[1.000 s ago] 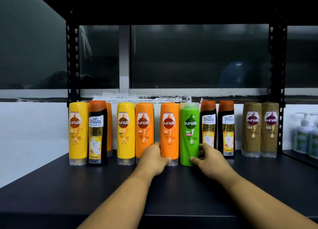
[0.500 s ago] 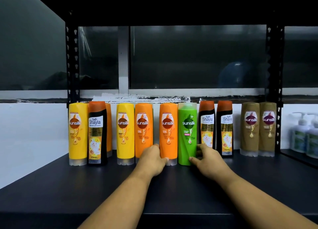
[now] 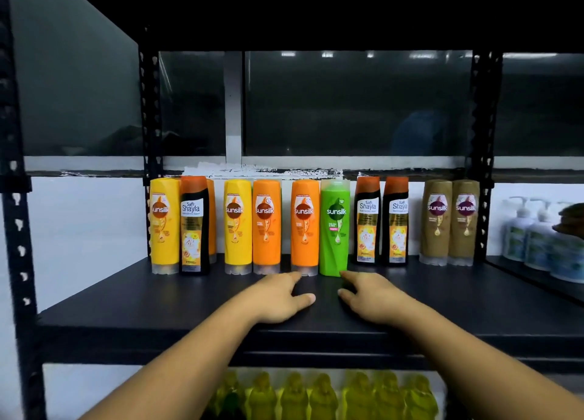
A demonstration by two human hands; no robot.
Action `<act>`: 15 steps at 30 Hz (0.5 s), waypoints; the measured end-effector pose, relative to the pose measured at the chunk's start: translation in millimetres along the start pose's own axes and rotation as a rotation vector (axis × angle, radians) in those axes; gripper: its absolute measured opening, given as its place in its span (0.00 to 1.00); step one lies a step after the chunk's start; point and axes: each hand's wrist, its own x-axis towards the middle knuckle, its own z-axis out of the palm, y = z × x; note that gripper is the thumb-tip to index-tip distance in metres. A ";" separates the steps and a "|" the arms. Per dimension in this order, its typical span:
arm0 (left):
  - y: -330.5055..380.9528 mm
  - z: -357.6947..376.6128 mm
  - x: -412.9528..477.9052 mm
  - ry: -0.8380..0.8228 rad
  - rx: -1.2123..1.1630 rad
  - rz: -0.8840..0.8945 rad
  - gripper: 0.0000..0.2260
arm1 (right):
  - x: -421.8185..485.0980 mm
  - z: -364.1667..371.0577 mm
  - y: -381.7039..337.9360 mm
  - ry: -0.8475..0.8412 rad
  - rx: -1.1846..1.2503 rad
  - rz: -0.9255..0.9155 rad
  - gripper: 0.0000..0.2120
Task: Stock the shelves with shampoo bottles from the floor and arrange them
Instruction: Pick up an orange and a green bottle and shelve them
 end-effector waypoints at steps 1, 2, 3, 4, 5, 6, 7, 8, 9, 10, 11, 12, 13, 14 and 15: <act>4.6 -1.9 -10.4 -0.020 0.020 0.016 0.34 | -12.7 -2.9 -1.6 -0.030 0.006 -0.029 0.27; 9.8 -3.7 -20.6 -0.036 0.036 0.038 0.34 | -25.5 -5.7 -2.7 -0.055 0.002 -0.058 0.27; 15.7 -5.1 -31.3 -0.054 0.049 0.062 0.33 | -38.8 -8.5 -3.9 -0.077 -0.011 -0.089 0.27; 21.4 -4.7 -41.5 -0.068 0.060 0.085 0.32 | -51.5 -10.6 -4.5 -0.092 -0.024 -0.118 0.26; 27.0 -3.1 -52.0 -0.076 0.075 0.111 0.31 | -63.3 -12.5 -4.7 -0.100 -0.034 -0.145 0.25; 31.8 -0.4 -62.5 -0.076 0.100 0.137 0.30 | -74.5 -13.8 -4.1 -0.106 -0.040 -0.166 0.25; 36.4 3.1 -73.3 -0.068 0.143 0.165 0.31 | -85.4 -14.9 -3.0 -0.109 -0.047 -0.184 0.25; 39.8 7.2 -83.0 -0.050 0.198 0.194 0.31 | -96.0 -15.2 -1.2 -0.107 -0.059 -0.203 0.25; 42.6 11.1 -91.7 -0.025 0.249 0.226 0.31 | -106.4 -15.0 0.9 -0.101 -0.074 -0.224 0.26; 45.0 14.5 -99.2 0.003 0.275 0.252 0.30 | -116.9 -14.2 3.0 -0.093 -0.088 -0.244 0.26; 47.6 17.2 -106.1 0.029 0.277 0.271 0.29 | -127.5 -13.6 4.6 -0.081 -0.094 -0.260 0.27; 50.3 19.5 -112.6 0.056 0.263 0.289 0.28 | -137.7 -12.9 6.5 -0.062 -0.096 -0.271 0.27; 52.6 22.1 -118.4 0.082 0.244 0.307 0.28 | -147.6 -12.2 8.3 -0.041 -0.096 -0.276 0.27; 54.4 25.7 -123.7 0.106 0.222 0.324 0.27 | -157.3 -11.0 10.0 -0.023 -0.095 -0.276 0.27; 55.7 30.6 -128.8 0.121 0.193 0.337 0.27 | -167.1 -9.0 12.1 -0.013 -0.094 -0.273 0.28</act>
